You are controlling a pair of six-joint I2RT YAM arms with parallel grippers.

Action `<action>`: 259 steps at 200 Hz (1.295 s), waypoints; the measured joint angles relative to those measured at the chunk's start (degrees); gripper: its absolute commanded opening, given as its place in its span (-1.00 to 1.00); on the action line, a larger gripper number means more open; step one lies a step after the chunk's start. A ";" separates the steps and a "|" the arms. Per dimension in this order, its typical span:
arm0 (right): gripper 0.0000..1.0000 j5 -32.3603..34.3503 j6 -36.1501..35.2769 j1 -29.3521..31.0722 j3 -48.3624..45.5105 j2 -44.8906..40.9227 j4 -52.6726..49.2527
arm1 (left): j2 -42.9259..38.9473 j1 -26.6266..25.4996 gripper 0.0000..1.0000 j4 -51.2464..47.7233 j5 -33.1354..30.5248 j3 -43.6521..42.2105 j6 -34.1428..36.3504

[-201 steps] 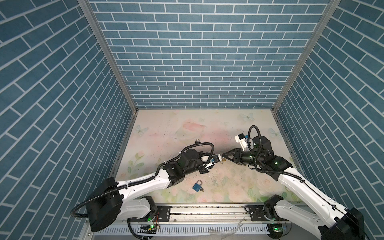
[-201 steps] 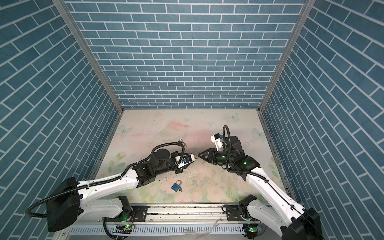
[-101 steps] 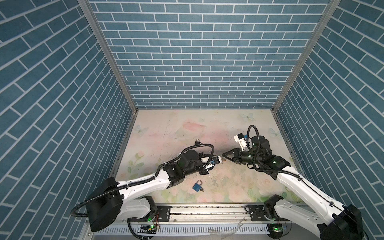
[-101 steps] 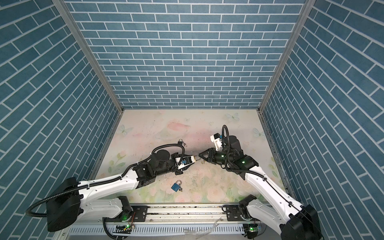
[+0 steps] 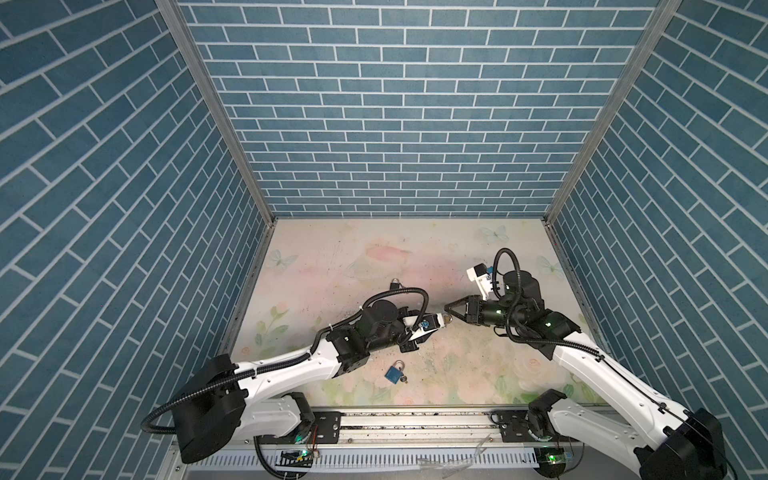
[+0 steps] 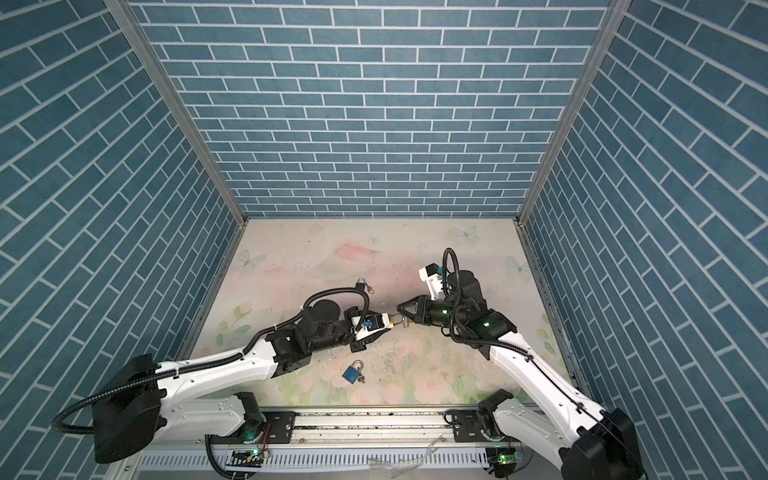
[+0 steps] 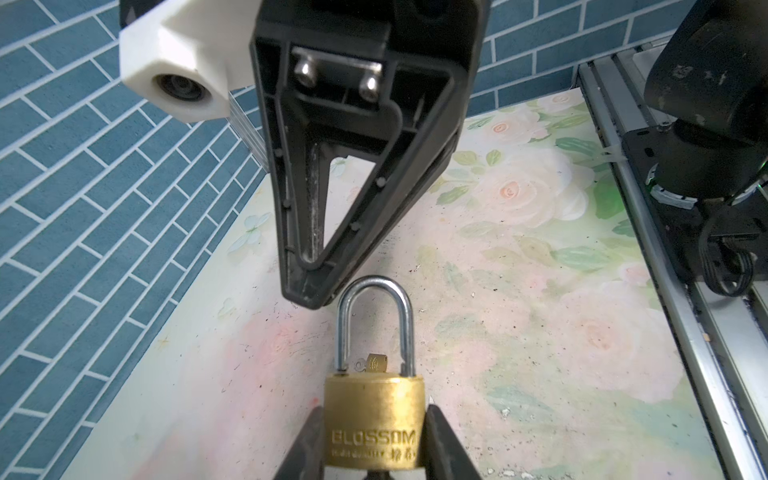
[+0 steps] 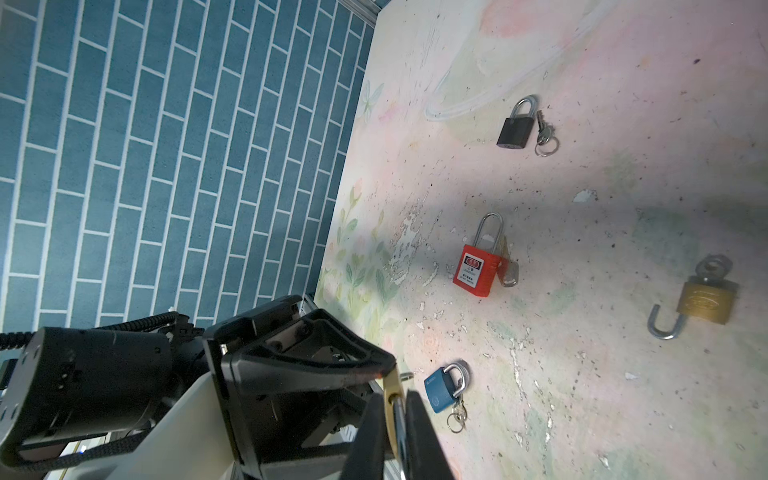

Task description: Lock with the key

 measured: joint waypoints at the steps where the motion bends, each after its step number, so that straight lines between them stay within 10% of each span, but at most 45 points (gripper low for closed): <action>1: -0.73 -0.04 -0.07 0.00 -0.07 0.00 0.04 | 0.00 0.00 -0.81 0.00 0.02 0.00 0.00; 64: -0.45 -0.70 -3.56 0.00 -1.07 -0.68 -0.13 | 0.04 0.00 -0.81 -0.04 1.09 0.46 -1.38; 186: -1.00 0.42 -5.75 -0.09 -1.07 -2.78 -2.47 | 3.54 0.00 -0.81 0.02 1.40 3.61 -4.52; 259: -1.00 0.48 -5.92 -0.17 -1.07 -2.95 -2.10 | 3.56 0.00 -0.81 0.76 1.40 3.63 -5.16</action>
